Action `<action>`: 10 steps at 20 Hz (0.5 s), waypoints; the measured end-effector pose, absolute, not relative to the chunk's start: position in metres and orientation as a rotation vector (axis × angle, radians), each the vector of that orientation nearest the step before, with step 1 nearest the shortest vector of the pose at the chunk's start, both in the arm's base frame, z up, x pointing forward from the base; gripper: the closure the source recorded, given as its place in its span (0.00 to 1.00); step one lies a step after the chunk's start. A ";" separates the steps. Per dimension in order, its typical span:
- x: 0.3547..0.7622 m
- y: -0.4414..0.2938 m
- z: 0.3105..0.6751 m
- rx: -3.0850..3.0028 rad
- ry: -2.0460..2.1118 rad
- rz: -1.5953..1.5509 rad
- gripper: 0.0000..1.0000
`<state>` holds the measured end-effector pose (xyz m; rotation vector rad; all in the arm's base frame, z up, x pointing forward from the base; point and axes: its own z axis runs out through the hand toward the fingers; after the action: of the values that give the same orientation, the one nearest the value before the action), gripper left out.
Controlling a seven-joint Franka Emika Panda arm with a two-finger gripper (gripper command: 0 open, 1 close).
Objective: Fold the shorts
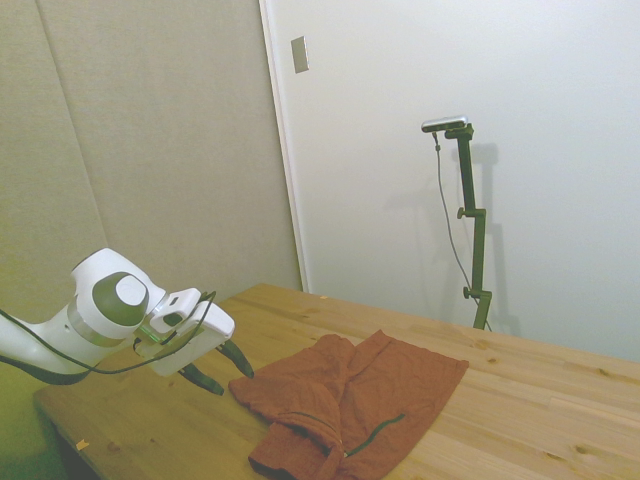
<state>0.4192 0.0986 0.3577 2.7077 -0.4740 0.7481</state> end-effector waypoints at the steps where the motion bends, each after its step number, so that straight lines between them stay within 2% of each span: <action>1: 0.422 0.102 0.354 2.707 -0.467 0.748 0.00; 10: 0.449 0.082 0.344 2.690 -0.528 0.765 0.00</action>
<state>0.4490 0.0821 0.3442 2.6895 -0.5276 0.7648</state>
